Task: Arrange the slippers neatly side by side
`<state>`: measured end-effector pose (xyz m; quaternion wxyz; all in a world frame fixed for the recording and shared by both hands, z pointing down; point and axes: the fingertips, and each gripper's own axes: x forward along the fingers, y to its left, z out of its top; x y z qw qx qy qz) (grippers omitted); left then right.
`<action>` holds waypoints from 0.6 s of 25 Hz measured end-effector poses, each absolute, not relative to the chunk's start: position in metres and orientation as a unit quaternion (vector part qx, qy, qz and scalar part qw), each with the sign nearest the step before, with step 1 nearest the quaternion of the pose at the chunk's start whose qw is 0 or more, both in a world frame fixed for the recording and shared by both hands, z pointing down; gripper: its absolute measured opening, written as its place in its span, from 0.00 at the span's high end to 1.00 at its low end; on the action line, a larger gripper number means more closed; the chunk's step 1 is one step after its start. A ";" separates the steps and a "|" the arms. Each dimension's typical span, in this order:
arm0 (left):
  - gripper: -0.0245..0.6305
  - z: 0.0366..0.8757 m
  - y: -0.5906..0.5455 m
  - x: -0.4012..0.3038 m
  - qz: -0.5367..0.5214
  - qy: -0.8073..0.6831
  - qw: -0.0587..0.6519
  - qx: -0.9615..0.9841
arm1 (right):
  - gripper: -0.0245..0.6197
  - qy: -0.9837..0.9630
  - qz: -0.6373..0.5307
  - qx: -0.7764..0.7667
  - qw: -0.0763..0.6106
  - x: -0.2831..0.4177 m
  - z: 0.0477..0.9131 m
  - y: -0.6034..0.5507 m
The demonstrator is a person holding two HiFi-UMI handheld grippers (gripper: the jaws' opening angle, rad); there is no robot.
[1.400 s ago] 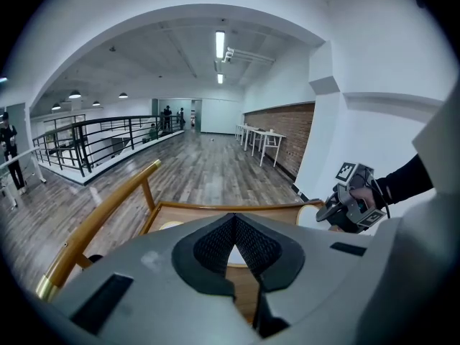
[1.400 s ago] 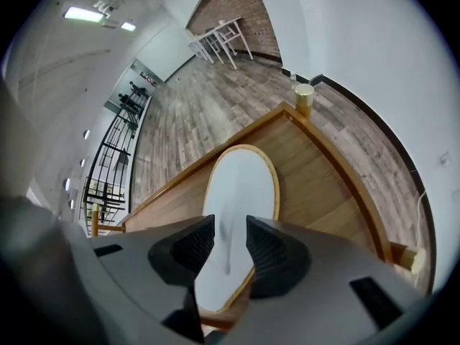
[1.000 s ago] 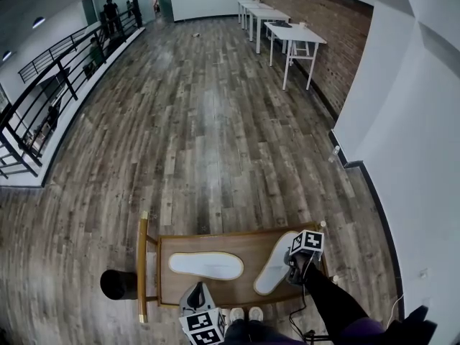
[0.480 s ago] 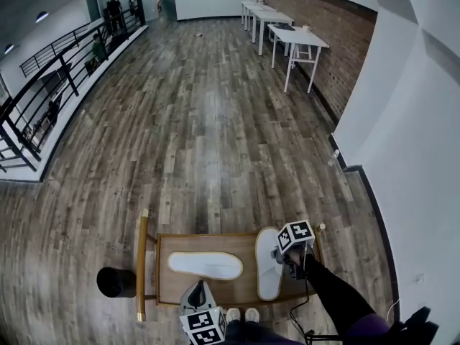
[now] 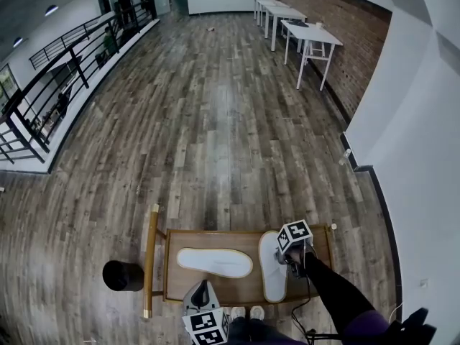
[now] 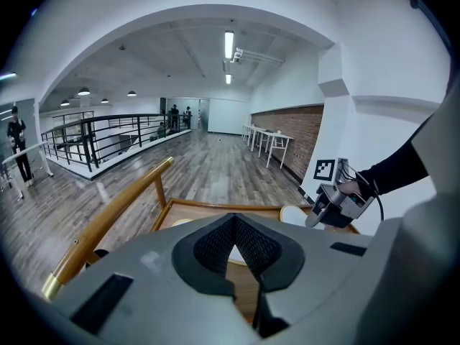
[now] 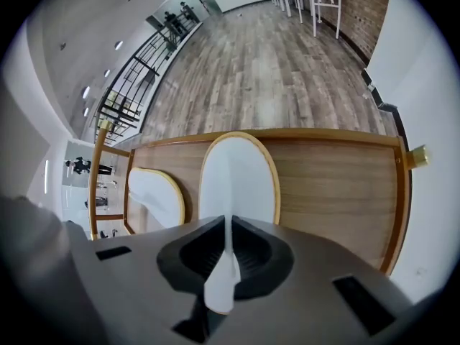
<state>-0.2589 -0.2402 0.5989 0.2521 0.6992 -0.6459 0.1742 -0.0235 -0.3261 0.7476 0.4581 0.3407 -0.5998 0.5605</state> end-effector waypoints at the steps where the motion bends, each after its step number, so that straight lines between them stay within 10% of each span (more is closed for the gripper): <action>1: 0.96 0.599 -0.241 -0.259 0.175 -0.646 0.253 0.699 | 0.94 -0.601 0.562 0.339 0.457 -0.023 0.749 -0.326; 15: 0.96 0.603 -0.249 -0.258 0.182 -0.638 0.253 0.704 | 0.89 -0.623 0.552 0.308 0.461 -0.029 0.750 -0.329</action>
